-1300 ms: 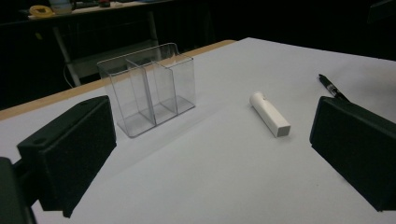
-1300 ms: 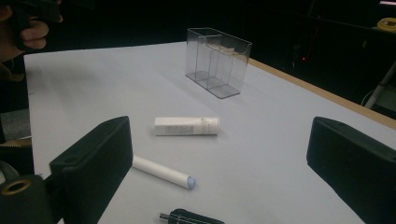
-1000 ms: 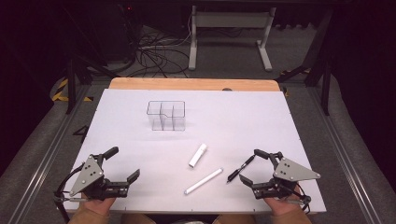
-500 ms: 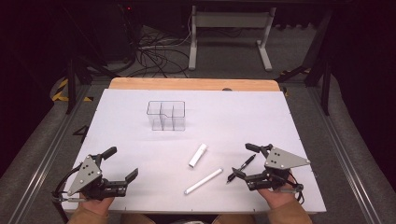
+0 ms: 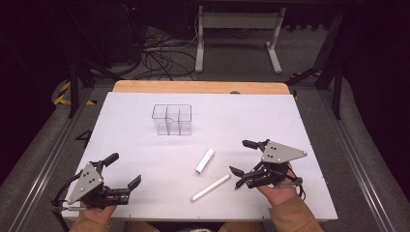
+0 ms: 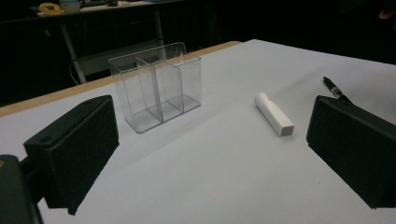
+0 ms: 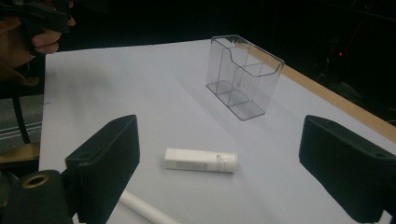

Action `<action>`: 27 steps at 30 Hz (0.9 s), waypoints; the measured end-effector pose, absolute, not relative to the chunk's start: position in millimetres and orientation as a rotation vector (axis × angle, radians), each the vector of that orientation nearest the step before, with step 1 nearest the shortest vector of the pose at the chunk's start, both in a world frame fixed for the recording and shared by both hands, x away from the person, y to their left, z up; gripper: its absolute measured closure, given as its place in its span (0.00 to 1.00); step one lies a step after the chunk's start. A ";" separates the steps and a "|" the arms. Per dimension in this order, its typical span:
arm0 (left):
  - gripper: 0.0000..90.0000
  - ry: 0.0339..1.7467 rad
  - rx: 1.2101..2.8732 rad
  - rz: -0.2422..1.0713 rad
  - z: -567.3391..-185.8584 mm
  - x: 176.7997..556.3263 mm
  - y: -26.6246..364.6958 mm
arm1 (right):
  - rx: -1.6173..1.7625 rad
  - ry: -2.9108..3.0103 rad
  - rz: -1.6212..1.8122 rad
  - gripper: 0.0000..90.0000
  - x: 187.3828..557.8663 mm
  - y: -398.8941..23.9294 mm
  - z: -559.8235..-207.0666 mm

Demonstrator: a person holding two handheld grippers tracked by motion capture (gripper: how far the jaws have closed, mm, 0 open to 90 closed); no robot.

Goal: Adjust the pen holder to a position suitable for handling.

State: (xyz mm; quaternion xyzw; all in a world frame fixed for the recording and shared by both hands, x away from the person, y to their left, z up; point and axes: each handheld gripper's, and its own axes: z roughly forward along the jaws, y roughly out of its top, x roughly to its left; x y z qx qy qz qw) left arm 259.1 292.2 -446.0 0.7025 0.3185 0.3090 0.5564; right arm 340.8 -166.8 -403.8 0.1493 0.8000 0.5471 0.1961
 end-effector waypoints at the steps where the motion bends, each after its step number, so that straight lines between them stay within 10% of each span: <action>1: 0.04 0.751 1.659 0.731 -445.9 259.1 292.2 | 0.418 2.241 1.532 0.14 340.8 -166.8 -403.8; 27: 0.04 0.757 1.659 0.712 -445.3 258.5 295.1 | 0.359 2.396 1.416 0.23 371.1 -121.4 -369.9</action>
